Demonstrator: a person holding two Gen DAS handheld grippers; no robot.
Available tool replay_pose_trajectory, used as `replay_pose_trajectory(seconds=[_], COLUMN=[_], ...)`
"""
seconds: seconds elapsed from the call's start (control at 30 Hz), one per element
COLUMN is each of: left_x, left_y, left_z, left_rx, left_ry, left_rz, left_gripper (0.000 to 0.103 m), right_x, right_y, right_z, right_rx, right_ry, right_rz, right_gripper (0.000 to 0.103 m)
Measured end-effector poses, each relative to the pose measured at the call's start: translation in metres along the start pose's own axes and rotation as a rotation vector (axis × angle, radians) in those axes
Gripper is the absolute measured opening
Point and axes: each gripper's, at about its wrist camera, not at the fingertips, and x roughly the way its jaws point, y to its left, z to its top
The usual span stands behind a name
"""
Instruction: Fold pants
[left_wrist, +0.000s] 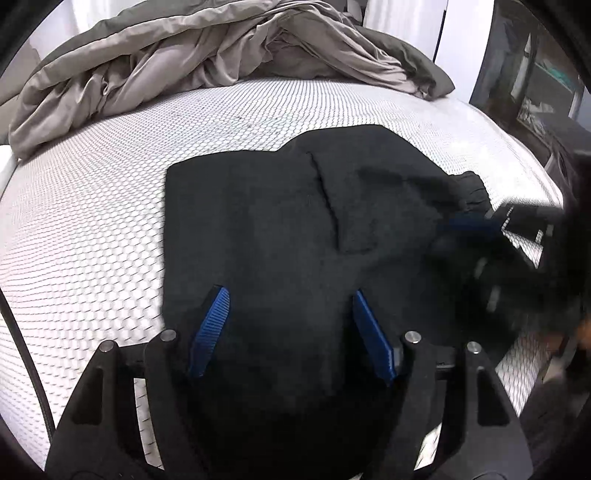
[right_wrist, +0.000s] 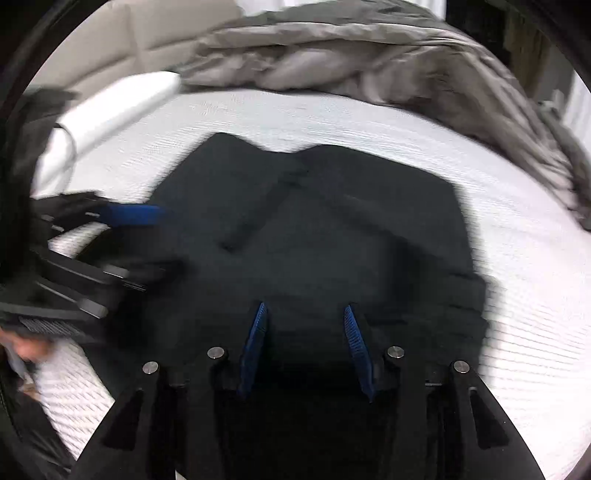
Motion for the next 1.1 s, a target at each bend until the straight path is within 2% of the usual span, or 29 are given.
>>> replay_pose_trajectory(seconds=[0.03, 0.1, 0.13, 0.23, 0.33, 0.47, 0.57, 0.63, 0.7, 0.73, 0.83, 0.9, 1.0, 1.03, 1.1], left_x=[-0.002, -0.007, -0.012, -0.024, -0.012, 0.025, 0.028, 0.024, 0.019, 0.012, 0.003, 0.012, 0.041, 0.048, 0.048], left_y=[0.002, 0.006, 0.008, 0.013, 0.004, 0.003, 0.01, 0.013, 0.019, 0.022, 0.027, 0.023, 0.018, 0.016, 0.02], left_z=[-0.002, -0.002, 0.001, 0.015, 0.028, 0.033, 0.029, 0.028, 0.03, 0.034, 0.048, 0.053, 0.052, 0.051, 0.052], left_rx=[-0.002, -0.048, -0.086, -0.19, -0.203, -0.211, -0.213, -0.214, -0.253, -0.291, -0.369, -0.381, -0.372, -0.357, -0.345], left_ry=[0.014, 0.027, 0.021, -0.076, -0.084, -0.01, -0.005, 0.018, 0.031, 0.013, -0.091, -0.085, -0.012, -0.003, -0.005], left_rz=[-0.003, -0.013, -0.021, -0.022, 0.036, 0.106, 0.067, 0.045, 0.073, 0.071, 0.01, 0.035, 0.065, 0.088, 0.082], left_gripper=[0.068, 0.067, 0.066, 0.065, 0.065, 0.066, 0.067, 0.067, 0.062, 0.06, 0.06, 0.06, 0.06, 0.061, 0.061], right_x=[-0.006, -0.015, -0.023, -0.032, -0.021, 0.012, 0.023, 0.015, 0.008, 0.0, -0.009, -0.005, 0.015, 0.024, 0.028], right_y=[-0.015, -0.038, -0.044, -0.04, -0.024, -0.004, -0.006, -0.027, -0.041, -0.046, -0.044, -0.034, -0.011, -0.004, 0.0], right_z=[-0.005, -0.014, -0.015, -0.005, 0.013, 0.032, 0.028, 0.018, 0.017, 0.015, 0.023, 0.035, 0.05, 0.05, 0.044], right_rx=[0.009, 0.061, 0.081, 0.117, 0.119, 0.102, 0.051, 0.08, 0.133, 0.167, 0.224, 0.236, 0.226, 0.198, 0.145], right_ry=[0.006, 0.011, -0.017, -0.075, -0.089, -0.015, 0.049, 0.07, 0.057, 0.025, -0.037, -0.061, -0.013, 0.024, 0.048], right_rz=[-0.035, 0.053, 0.078, 0.048, 0.014, 0.025, -0.05, -0.101, -0.038, -0.004, 0.023, 0.046, 0.064, 0.046, 0.01], right_gripper=[0.037, 0.036, 0.036, 0.036, 0.036, 0.037, 0.037, 0.036, 0.036, 0.036, 0.037, 0.037, 0.038, 0.038, 0.038])
